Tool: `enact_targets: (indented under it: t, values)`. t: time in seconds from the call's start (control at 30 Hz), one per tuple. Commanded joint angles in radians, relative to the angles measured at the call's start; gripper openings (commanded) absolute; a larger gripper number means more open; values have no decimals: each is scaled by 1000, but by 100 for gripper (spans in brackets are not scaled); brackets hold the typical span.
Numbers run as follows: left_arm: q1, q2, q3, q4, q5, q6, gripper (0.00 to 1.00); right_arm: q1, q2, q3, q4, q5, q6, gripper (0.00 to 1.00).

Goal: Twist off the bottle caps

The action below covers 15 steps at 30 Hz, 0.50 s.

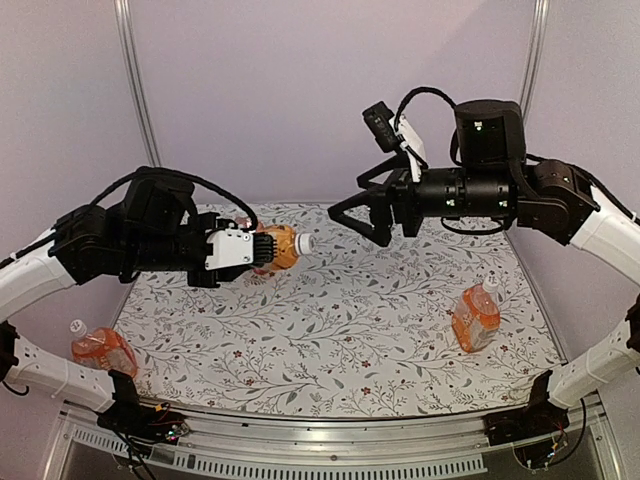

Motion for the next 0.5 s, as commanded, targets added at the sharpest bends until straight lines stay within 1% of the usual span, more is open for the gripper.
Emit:
enact_targets:
  t: [0.0, 0.13, 0.27, 0.4, 0.47]
  values:
    - [-17, -25, -88, 332, -257, 136, 27, -54, 68, 17, 38, -138, 471, 94]
    - [-23, -30, -122, 400, -294, 188, 27, -57, 123, 17, 115, -193, 591, 89]
    - [-26, -39, -145, 403, -286, 199, 27, -62, 164, 30, 159, -225, 633, 82]
    - [-27, -46, -155, 396, -276, 199, 27, -82, 184, 27, 180, -238, 671, 70]
    - [-27, -48, -155, 391, -269, 197, 27, -90, 188, 16, 197, -248, 688, 59]
